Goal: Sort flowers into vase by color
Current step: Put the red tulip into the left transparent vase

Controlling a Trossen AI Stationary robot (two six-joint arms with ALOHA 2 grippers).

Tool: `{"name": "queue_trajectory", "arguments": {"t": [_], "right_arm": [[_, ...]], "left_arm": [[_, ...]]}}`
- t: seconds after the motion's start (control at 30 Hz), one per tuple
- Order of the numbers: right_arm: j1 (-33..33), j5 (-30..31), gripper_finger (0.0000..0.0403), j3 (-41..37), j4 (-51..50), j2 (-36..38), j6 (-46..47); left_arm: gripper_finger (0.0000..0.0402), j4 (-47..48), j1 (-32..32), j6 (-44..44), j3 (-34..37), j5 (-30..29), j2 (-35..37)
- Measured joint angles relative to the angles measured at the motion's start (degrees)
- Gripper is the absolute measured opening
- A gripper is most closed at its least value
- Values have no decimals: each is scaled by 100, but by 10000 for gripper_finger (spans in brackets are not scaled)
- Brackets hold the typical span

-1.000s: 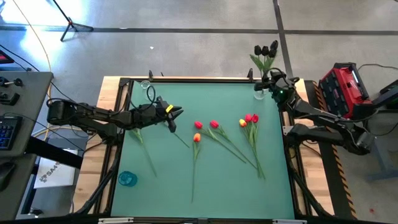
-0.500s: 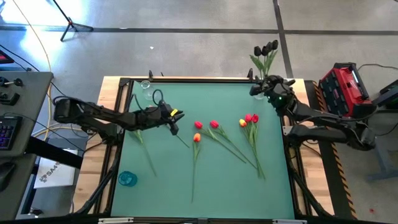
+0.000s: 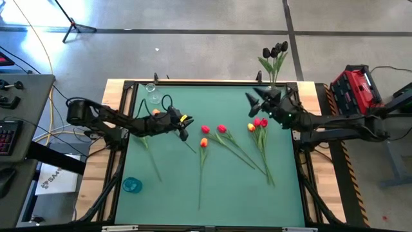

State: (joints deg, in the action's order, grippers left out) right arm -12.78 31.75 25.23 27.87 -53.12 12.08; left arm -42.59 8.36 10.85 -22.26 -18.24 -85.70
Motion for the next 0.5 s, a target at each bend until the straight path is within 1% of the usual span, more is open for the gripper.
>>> {"name": "queue_trajectory", "arguments": {"t": [0.1, 0.17, 0.27, 0.33, 0.5], "right_arm": [[164, -371, 236, 1, -32, -281, 272], [223, -719, 236, 1, -242, -484, 416], [245, -1137, 236, 0, -748, -824, 274], [246, -1331, 236, -1, -1005, -1034, 444], [247, -2147, 236, 1, -1177, -1494, 1120]], "left_arm": [[67, -77, 0, -51, 0, -2, 6], [67, -66, 2, -54, 0, -33, 39], [67, -66, 2, -54, 0, -47, 93], [67, -107, 2, -52, 0, 15, 97], [67, -59, -24, 106, 0, 345, 97]]}}
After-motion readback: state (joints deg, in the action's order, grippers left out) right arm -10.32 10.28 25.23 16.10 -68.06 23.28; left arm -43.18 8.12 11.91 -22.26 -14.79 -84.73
